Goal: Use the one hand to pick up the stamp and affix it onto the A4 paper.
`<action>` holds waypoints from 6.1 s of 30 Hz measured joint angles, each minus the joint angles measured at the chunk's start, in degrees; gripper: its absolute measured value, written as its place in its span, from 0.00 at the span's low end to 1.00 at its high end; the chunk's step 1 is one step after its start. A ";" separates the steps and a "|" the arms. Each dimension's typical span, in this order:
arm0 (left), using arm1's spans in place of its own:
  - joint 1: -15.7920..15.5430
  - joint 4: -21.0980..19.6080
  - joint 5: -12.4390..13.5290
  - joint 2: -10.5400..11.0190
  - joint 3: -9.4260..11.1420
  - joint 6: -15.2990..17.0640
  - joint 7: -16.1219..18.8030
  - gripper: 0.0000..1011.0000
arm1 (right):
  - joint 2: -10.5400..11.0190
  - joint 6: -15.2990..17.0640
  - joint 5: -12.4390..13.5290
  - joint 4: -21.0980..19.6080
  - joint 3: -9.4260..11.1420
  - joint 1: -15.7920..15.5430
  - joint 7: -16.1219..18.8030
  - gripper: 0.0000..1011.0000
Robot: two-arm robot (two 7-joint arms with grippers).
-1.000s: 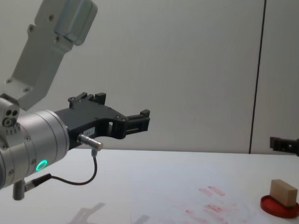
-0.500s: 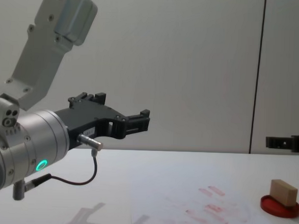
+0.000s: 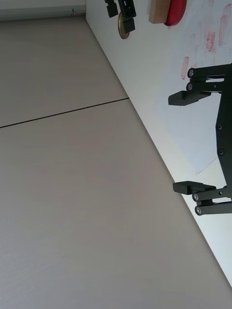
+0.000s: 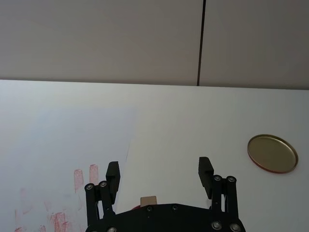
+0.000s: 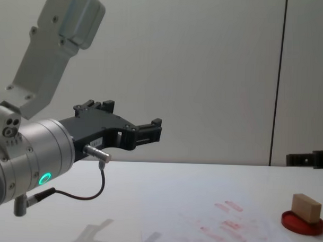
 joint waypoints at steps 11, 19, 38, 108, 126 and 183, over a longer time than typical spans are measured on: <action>0.00 0.00 0.00 0.00 0.00 0.00 0.00 0.98 | -0.39 1.92 -1.02 1.04 -0.67 0.57 1.27 0.99; 0.00 0.00 0.00 0.00 0.00 0.00 0.00 0.98 | -0.68 2.98 -2.59 1.92 -1.36 0.88 2.23 0.99; 0.00 0.00 0.00 0.00 0.00 0.00 0.00 0.98 | -0.78 4.91 -4.83 2.28 -2.12 0.56 2.77 0.75; 0.00 0.00 0.00 0.00 0.00 0.00 0.00 0.98 | -0.24 2.40 -7.24 -4.71 -1.82 -1.00 3.54 0.21; 0.00 0.00 0.00 0.00 0.00 0.00 0.00 0.98 | -3.73 2.81 -12.82 -0.57 -5.80 2.36 8.56 0.21; 0.00 0.00 0.00 0.00 0.00 0.00 0.00 0.98 | -7.17 3.37 -15.73 15.35 -7.35 7.99 12.57 0.21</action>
